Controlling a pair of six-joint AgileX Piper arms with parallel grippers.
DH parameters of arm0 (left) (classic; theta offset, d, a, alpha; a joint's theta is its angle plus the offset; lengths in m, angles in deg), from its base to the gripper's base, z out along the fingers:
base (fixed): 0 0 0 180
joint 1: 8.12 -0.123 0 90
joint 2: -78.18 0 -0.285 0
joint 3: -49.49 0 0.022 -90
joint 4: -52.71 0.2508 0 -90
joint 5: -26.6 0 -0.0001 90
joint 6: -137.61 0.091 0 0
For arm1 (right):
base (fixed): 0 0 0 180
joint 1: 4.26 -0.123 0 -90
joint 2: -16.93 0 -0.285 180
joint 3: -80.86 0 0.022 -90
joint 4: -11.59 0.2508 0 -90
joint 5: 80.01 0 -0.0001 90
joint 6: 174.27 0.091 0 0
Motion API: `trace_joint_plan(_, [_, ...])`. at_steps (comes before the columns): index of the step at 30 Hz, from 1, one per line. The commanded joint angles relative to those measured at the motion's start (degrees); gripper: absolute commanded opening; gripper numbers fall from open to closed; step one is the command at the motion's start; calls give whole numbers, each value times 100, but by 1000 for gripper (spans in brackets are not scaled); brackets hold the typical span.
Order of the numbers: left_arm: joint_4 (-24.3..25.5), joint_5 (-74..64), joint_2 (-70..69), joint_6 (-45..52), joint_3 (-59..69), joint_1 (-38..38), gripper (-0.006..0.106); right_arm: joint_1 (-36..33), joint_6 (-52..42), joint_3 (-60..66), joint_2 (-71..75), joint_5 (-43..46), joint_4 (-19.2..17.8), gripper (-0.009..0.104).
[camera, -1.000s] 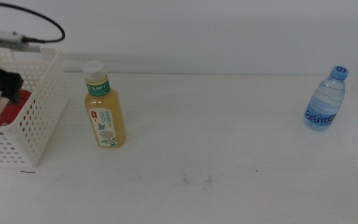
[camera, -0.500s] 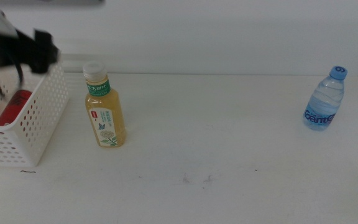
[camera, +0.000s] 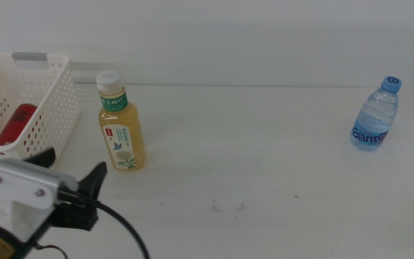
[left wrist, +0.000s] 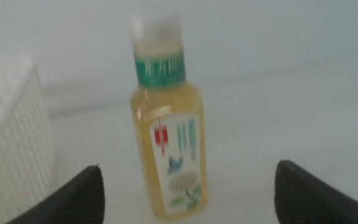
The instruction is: Use arms to grab the bottles and put them into the dustbin to the left of the table.
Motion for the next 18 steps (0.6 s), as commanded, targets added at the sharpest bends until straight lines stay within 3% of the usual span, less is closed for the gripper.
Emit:
trace_joint_plan(1, [-101, 864, 725, -248, 56, 2, 94, 53, -16, 18, 27, 62, -59, 88])
trace_joint_plan(8, [60, 1958, 2615, -372, -431, 2, 94, 53, -16, 18, 27, 62, -59, 88])
trace_joint_plan(18, [-3, 1930, 3901, -375, -1637, 2, 94, 53, -16, 18, 27, 62, -59, 88])
